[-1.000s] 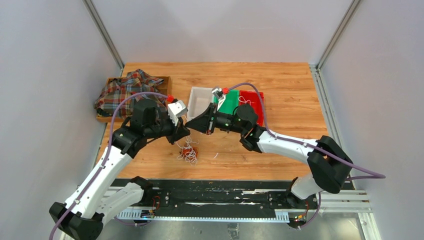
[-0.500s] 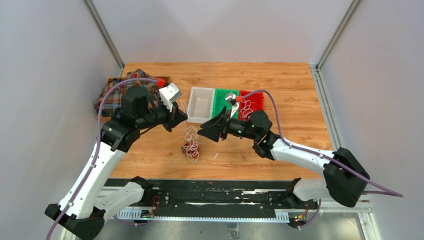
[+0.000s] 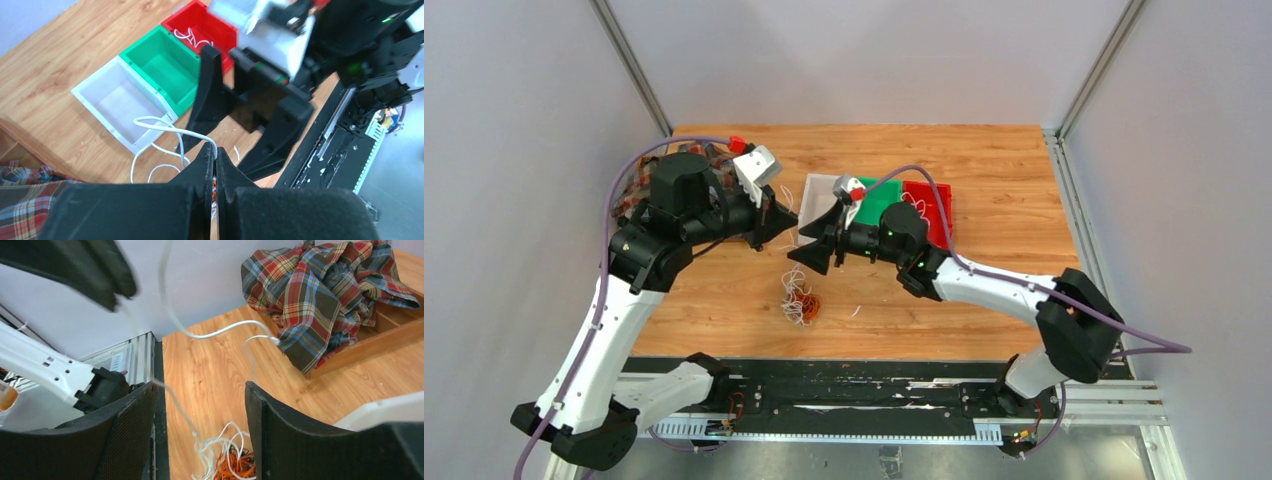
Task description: Untangle the cables
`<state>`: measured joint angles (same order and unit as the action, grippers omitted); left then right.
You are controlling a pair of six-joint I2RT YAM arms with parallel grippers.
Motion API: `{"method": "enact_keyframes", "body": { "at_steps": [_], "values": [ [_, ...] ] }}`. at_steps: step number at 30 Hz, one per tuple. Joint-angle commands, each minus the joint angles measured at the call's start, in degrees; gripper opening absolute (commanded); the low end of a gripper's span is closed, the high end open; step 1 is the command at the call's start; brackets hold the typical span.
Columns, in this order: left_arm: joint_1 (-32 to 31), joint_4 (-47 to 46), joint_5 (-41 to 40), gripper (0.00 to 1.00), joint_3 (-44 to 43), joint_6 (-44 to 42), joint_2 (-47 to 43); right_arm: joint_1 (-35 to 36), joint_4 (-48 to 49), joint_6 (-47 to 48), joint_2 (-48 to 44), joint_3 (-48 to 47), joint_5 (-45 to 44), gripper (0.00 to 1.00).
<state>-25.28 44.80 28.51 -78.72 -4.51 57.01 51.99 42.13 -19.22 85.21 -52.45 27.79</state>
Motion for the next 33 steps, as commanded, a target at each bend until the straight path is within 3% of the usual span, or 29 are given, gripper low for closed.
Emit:
{"method": "enact_keyframes", "body": {
  "at_steps": [1, 11, 18, 24, 33],
  "values": [
    [0.2, 1.9, 1.8, 0.0, -5.5, -0.8, 0.6, 1.6, 0.0, 3.0, 5.5, -4.6, -0.8, 0.63],
    [0.2, 1.9, -0.8, 0.0, -21.4, -6.3, 5.2, 5.1, 1.0, 3.0, 14.5, -3.0, -3.5, 0.54],
    [0.2, 0.3, -6.7, 0.0, -31.1, -10.4, 8.4, 6.3, -5.6, 7.2, 18.8, 1.1, -20.2, 0.45],
    [0.2, -3.5, -11.0, 0.0, -35.1, -14.2, 8.3, 6.5, -1.2, 7.1, 18.2, 8.5, -22.7, 0.47],
    [0.2, -20.6, -16.4, 0.0, -35.6, -14.6, 5.7, 7.2, 0.2, 6.9, 17.9, 12.7, -25.8, 0.5]
  ]
}}
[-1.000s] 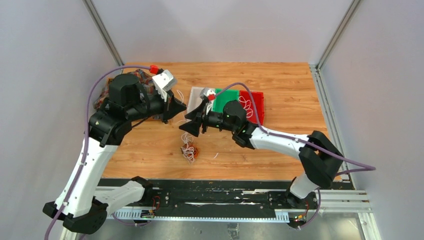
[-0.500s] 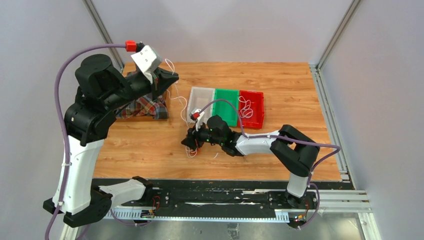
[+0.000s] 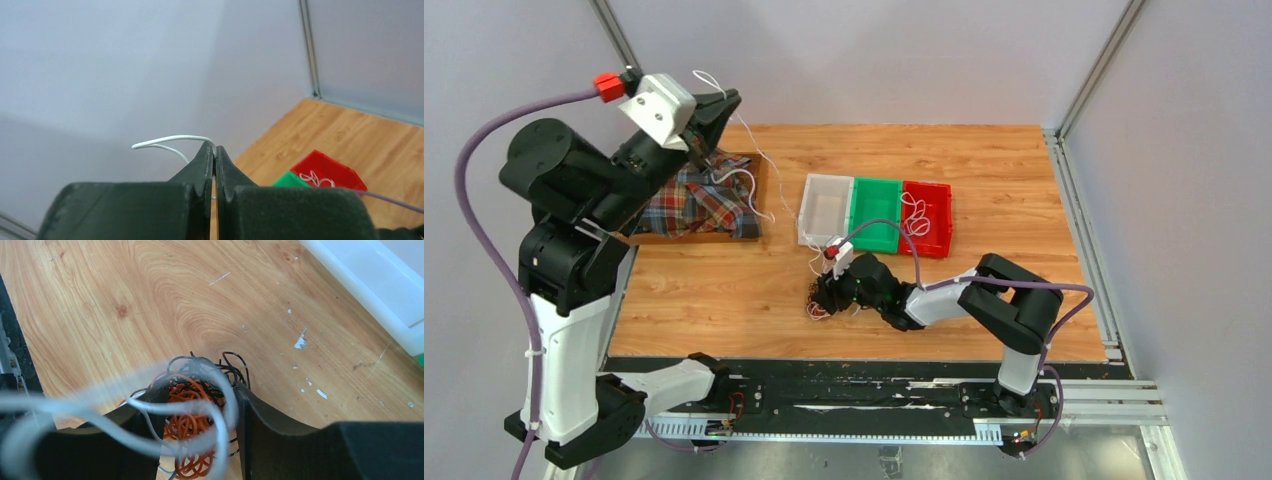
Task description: Untangle the cables
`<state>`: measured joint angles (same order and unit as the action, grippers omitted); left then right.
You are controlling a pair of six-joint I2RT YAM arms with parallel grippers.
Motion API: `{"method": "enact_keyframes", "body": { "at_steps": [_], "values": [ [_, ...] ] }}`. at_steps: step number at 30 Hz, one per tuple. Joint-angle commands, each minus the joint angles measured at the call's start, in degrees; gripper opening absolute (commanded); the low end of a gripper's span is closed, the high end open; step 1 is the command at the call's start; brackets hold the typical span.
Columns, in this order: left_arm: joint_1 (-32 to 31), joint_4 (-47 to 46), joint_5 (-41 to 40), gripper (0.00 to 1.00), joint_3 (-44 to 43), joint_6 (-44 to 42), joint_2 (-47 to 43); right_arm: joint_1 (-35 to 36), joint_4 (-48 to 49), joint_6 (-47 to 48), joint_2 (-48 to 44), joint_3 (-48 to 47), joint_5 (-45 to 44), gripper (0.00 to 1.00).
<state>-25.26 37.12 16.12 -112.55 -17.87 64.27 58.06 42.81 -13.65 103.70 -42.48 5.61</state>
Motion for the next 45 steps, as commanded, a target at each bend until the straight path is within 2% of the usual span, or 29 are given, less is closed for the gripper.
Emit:
{"method": "enact_keyframes", "body": {
  "at_steps": [1, 5, 9, 13, 18, 23, 27, 28, 32, 38, 45],
  "values": [
    [0.2, -16.2, -6.0, 0.0, -1.8, -1.4, -1.9, 1.1, 0.1, 1.0, -0.6, 3.3, -3.8, 0.52],
    [0.2, -21.5, -9.4, 0.0, -2.2, -4.5, -2.4, 1.3, 1.5, 0.5, -2.0, 4.5, -4.3, 0.55],
    [0.2, -31.8, -17.7, 0.0, -1.1, -6.5, -3.1, 1.4, 2.3, 0.1, -2.5, 4.9, -4.0, 0.57],
    [0.2, -27.6, -15.0, 0.01, -2.2, -6.7, -3.1, 1.4, 3.2, -1.0, -2.5, 5.1, -2.8, 0.57],
    [0.2, -32.1, -17.1, 0.0, -0.4, -7.7, -3.8, 1.4, 4.1, -1.7, -2.9, 5.6, -2.6, 0.55],
    [0.2, -23.6, -9.2, 0.0, -2.5, -5.4, -3.8, 1.4, 3.0, -2.4, -7.8, 5.0, -2.3, 0.63],
    [0.2, -18.1, -2.0, 0.0, -0.9, -3.7, -5.3, 1.4, -2.8, -1.2, -15.0, 0.7, -1.0, 0.79],
    [0.2, -16.4, -0.1, 0.0, -0.4, -3.3, -5.7, 1.4, -4.1, -0.5, -16.9, -0.6, -0.4, 0.81],
    [0.2, -10.8, 6.5, 0.0, 2.8, -1.8, -7.4, 1.3, -9.6, 2.8, -23.5, -6.0, 1.3, 0.84],
    [0.2, -8.7, 11.3, 0.0, 11.9, 2.5, -10.7, 1.0, -12.6, 7.2, -30.2, -12.6, 3.8, 0.85],
    [0.2, -12.9, 15.8, 0.0, 21.1, 12.4, -12.4, 0.4, -11.0, 7.8, -29.4, -17.0, 8.3, 0.86]
  ]
}}
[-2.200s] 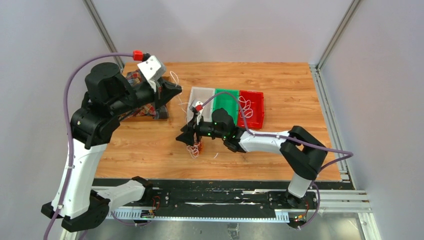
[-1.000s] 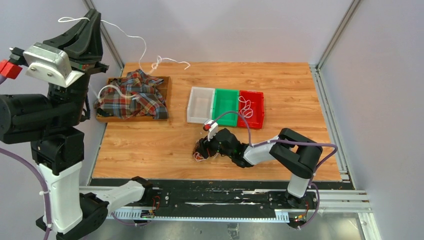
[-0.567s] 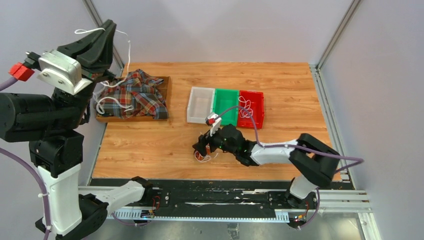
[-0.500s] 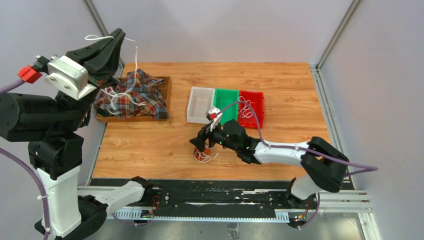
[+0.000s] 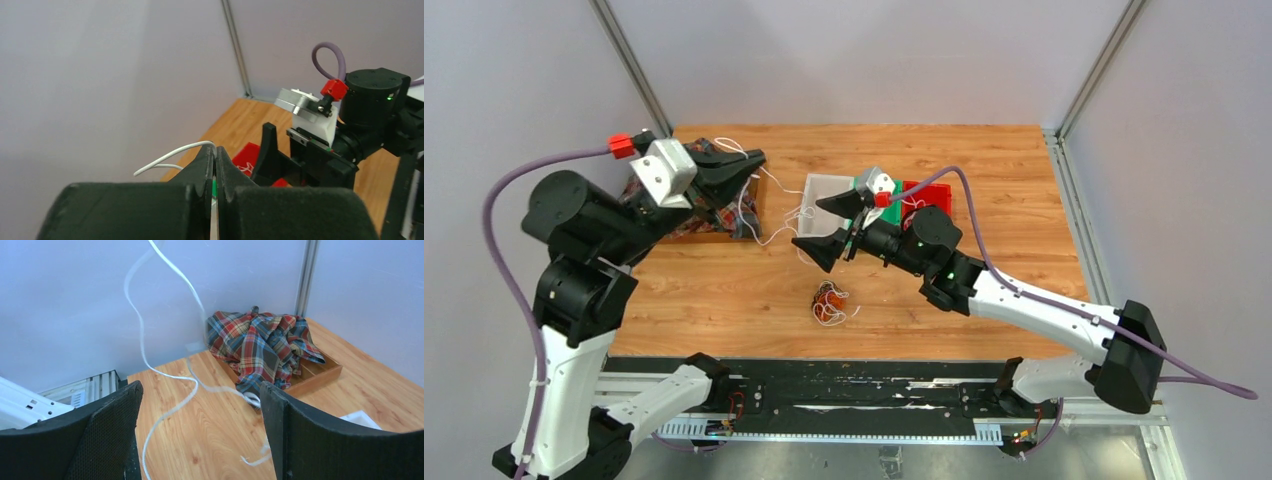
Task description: Untangle the cables
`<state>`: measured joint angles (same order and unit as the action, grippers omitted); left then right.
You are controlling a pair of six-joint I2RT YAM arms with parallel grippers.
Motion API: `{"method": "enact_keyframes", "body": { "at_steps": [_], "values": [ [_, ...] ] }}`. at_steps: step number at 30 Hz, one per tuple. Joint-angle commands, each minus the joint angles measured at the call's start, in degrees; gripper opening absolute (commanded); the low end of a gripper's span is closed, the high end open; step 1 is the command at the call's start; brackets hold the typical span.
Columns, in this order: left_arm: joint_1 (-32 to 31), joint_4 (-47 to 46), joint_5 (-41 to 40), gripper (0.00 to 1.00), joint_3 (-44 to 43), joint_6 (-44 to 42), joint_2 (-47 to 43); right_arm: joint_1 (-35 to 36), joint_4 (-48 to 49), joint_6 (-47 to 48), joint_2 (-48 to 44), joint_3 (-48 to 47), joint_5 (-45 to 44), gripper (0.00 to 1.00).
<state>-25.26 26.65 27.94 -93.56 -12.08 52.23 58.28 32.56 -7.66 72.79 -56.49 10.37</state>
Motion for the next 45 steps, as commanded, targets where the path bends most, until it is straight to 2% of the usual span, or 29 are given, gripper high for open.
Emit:
{"method": "enact_keyframes", "body": {
  "at_steps": [1, 8, 19, 26, 27, 28, 30, 31, 32, 33, 34, 36, 37, 40, 42, 45],
  "values": [
    [0.2, -2.7, 4.2, 0.0, 2.4, 7.5, -0.2, 0.1, -0.7, 1.7, 2.1, -3.7, 4.0, 0.87],
    [0.2, -3.1, 4.8, 0.0, 3.2, 8.6, 0.5, 0.1, 0.5, 0.6, 7.8, -8.9, 7.4, 0.87],
    [0.2, -4.8, 4.8, 0.0, 4.3, 10.6, 0.8, 0.5, 7.5, -5.1, 18.4, -16.4, 10.5, 0.87],
    [0.2, -4.4, 5.4, 0.0, 3.8, 11.0, 1.3, 1.0, 5.6, -4.2, 23.5, -20.6, 12.3, 0.88],
    [0.2, -4.3, 5.4, 0.0, 3.7, 11.0, 1.3, 1.0, 5.5, -4.2, 24.2, -21.0, 12.2, 0.79],
    [0.2, -4.2, 5.3, 0.0, 3.8, 10.9, 1.3, 1.0, 5.5, -4.1, 24.5, -21.2, 12.2, 0.62],
    [0.2, -3.9, 4.8, 0.0, 4.0, 10.9, 1.0, 0.7, 5.6, -4.6, 25.2, -21.8, 11.9, 0.15],
    [0.2, -3.6, 4.3, 0.0, 4.1, 10.6, 0.9, 0.4, 6.0, -5.3, 25.1, -21.7, 11.2, 0.02],
    [0.2, -3.3, 3.3, 0.01, 4.2, 10.2, 0.7, 0.0, 6.8, -6.1, 24.7, -21.1, 10.5, 0.01],
    [0.2, -2.8, 1.6, 0.05, 4.4, 9.7, 0.5, -0.5, 7.6, -6.9, 24.2, -20.2, 10.3, 0.01],
    [0.2, -2.4, -0.5, 0.2, 4.6, 9.2, 0.2, -1.3, 8.2, -8.0, 23.5, -19.1, 10.4, 0.01],
    [0.2, -0.8, -6.2, 0.61, 5.0, 7.6, 0.2, -3.1, 8.1, -9.6, 21.8, -16.6, 10.9, 0.0],
    [0.2, 0.5, -8.9, 0.7, 5.1, 6.5, 0.3, -4.2, 7.8, -10.3, 20.8, -15.1, 11.3, 0.01],
    [0.2, 5.6, -16.2, 0.79, 5.2, 2.9, 1.1, -8.0, 4.8, -11.9, 17.0, -9.4, 12.5, 0.0],
    [0.2, 9.0, -17.7, 0.97, 4.9, 1.0, 1.9, -10.7, 0.2, -11.5, 13.4, -6.2, 11.3, 0.01],
    [0.2, 13.7, -17.9, 0.98, 4.2, -1.6, 3.1, -15.3, -11.2, -9.3, 9.1, -3.7, 7.6, 0.01]
  ]
}}
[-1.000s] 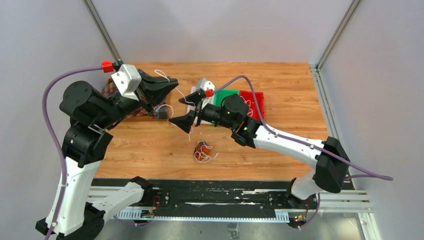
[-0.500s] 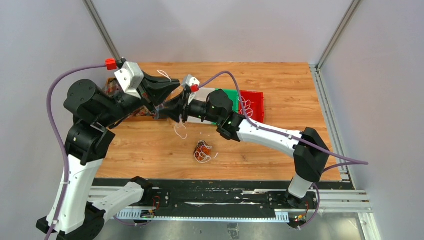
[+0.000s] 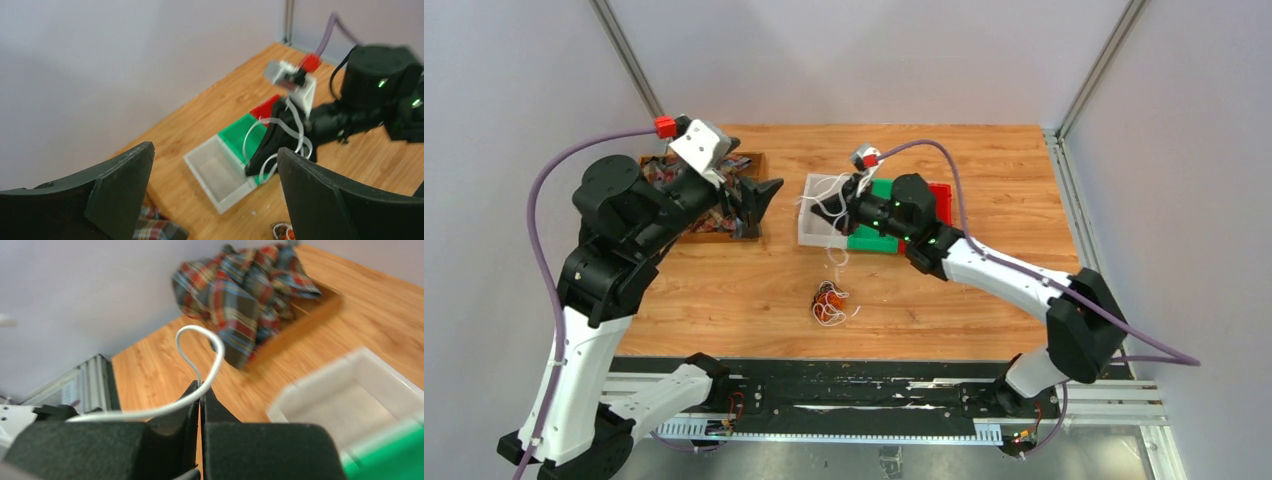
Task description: Untangle the cables
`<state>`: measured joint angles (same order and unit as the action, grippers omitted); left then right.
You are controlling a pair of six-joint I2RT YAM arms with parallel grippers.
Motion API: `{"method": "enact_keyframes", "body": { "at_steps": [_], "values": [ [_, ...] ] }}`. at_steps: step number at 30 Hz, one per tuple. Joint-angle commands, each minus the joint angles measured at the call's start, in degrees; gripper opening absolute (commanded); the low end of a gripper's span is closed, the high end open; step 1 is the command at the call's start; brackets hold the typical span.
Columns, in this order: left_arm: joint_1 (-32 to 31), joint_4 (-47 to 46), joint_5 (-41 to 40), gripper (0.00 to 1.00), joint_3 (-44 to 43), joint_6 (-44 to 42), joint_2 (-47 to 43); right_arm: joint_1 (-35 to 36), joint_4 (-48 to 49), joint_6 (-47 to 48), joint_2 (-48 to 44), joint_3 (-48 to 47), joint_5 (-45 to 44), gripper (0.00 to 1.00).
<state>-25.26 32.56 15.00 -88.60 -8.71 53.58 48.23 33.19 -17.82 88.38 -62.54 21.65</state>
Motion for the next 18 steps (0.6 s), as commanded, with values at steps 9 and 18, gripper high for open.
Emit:
{"method": "enact_keyframes", "body": {
  "at_steps": [9, 18],
  "values": [
    [0.2, 11.5, -3.0, 0.98, 0.0, -6.1, 2.5, -19.3, -42.2, 6.0, -7.6, -3.5, -22.1, 0.01],
    [0.2, 11.6, -1.0, 0.98, 2.1, -7.0, 0.5, -22.4, -47.4, 12.6, 2.0, -12.3, -40.7, 0.01]
  ]
}}
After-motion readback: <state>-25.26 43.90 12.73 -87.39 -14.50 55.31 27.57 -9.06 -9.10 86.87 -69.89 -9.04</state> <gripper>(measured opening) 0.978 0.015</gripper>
